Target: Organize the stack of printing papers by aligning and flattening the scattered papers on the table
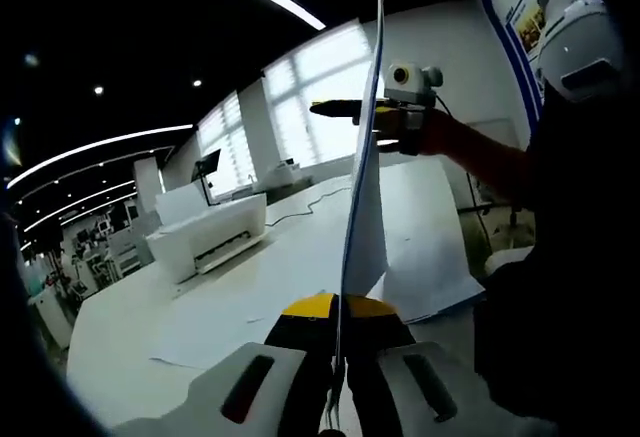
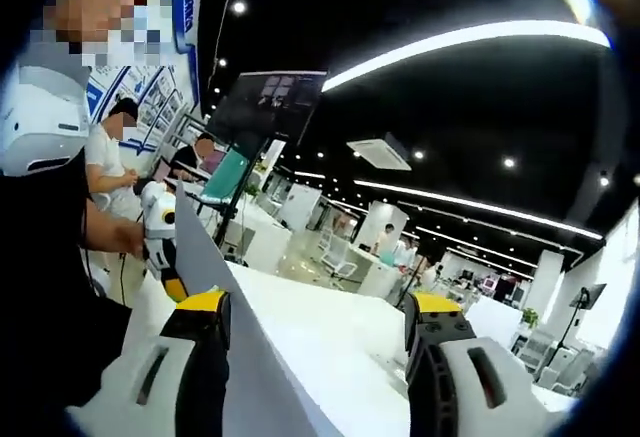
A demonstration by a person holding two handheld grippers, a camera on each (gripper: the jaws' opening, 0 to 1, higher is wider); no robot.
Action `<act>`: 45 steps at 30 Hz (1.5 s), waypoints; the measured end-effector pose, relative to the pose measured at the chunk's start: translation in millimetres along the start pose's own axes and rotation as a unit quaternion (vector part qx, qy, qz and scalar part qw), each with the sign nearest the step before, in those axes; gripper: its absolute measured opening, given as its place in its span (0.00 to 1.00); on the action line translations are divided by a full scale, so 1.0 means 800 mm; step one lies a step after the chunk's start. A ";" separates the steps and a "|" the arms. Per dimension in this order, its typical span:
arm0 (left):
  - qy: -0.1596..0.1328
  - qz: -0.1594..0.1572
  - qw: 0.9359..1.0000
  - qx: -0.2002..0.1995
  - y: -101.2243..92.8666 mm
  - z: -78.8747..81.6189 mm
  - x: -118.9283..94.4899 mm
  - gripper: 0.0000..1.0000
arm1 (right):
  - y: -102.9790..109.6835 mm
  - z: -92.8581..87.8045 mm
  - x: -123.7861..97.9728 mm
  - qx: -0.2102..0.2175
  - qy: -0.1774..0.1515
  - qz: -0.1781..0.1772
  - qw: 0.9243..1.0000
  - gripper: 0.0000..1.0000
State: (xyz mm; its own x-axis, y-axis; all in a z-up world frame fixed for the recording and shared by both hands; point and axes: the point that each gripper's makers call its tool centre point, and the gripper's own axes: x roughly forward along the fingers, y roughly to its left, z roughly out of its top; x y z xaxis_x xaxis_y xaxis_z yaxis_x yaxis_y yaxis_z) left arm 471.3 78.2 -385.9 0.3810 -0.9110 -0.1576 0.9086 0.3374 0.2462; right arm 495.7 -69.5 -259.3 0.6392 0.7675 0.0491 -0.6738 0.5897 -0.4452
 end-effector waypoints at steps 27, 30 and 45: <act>-0.054 -0.013 0.998 -0.037 0.006 0.013 -0.021 0.06 | -0.002 -0.068 -0.029 0.104 0.009 0.026 0.994 0.66; -0.060 -0.016 0.997 -0.050 0.006 0.012 -0.022 0.06 | 0.001 -0.080 -0.029 0.113 0.016 0.030 0.993 0.66; -0.086 -0.055 0.983 -0.155 0.003 -0.004 -0.019 0.06 | 0.030 -0.141 -0.026 0.162 0.037 0.093 0.982 0.19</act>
State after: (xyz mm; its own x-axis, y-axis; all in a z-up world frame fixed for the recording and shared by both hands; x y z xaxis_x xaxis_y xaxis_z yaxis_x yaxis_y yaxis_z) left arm 468.4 93.7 -386.0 0.2680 -0.9634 0.0044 0.9611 0.2670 -0.0713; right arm 507.7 -99.9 -371.6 0.5117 0.8557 -0.0772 -0.8560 0.5000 -0.1315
